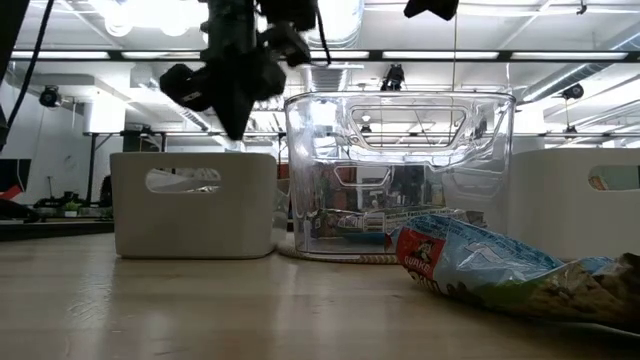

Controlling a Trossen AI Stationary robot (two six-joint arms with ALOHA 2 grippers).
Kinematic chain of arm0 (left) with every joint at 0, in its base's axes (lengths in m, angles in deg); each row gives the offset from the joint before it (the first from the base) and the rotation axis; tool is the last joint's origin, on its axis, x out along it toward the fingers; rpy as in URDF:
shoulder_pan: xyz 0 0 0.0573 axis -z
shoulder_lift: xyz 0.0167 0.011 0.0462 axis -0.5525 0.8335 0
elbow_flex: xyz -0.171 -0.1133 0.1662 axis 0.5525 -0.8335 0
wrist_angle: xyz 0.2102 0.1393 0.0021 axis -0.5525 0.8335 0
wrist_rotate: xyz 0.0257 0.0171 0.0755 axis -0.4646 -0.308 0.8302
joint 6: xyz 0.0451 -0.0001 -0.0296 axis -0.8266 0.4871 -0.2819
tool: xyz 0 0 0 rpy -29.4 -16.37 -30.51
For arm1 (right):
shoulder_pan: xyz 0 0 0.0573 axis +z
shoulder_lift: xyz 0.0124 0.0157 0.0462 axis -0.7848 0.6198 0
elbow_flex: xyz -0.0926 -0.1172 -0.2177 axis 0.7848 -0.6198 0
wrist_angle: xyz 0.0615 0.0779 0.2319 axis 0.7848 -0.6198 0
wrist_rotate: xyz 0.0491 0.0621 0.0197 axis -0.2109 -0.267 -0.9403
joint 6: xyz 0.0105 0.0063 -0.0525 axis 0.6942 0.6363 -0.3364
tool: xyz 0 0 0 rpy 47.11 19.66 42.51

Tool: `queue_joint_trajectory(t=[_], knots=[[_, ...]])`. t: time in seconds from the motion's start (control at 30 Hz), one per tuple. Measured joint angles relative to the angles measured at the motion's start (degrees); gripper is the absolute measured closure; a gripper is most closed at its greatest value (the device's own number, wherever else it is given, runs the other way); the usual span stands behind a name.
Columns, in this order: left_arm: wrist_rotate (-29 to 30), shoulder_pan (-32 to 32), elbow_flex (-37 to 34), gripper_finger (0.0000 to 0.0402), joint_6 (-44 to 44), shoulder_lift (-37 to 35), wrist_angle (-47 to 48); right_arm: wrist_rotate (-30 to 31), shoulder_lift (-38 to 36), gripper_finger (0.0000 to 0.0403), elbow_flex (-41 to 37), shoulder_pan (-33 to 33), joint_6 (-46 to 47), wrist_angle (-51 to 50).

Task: Pick and place Granola Bars by type
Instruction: Put the blue granola bar into the transparent bin

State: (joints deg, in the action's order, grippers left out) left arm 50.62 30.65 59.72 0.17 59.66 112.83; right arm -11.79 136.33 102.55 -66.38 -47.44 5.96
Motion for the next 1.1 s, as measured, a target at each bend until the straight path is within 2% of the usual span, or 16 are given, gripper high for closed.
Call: queue_joint_trajectory(t=[0.17, 0.37, 0.53, 0.7, 0.93, 1.1], knots=[[4.33, -0.58, 3.69, 0.0401, -12.80, -3.62, -0.29, 0.02, 0.09, 0.0394, 0.00, 0.00, 0.56, 0.11], [15.00, -0.75, 10.95, 0.0401, -32.61, -7.78, -2.77, 0.02, 0.34, 0.0394, -0.02, -0.34, 3.21, 0.41], [21.65, -1.21, 14.76, 0.0401, -43.08, -10.56, -5.98, -0.02, 0.33, 0.0394, -0.02, -0.37, 5.44, 1.73], [22.18, -3.61, 14.65, 0.0401, -47.63, -12.74, -7.17, -0.07, 0.80, 0.0394, -0.02, -0.35, 7.63, 2.60], [21.48, -7.64, 14.65, 0.0401, -48.58, -13.97, -6.49, -0.11, 2.14, 0.0394, -0.02, -0.98, 11.67, 3.27], [18.25, -11.03, 14.65, 0.0401, -51.69, -13.97, -6.38, -1.02, 3.91, 0.0394, -0.02, -2.76, 15.23, 4.34]])
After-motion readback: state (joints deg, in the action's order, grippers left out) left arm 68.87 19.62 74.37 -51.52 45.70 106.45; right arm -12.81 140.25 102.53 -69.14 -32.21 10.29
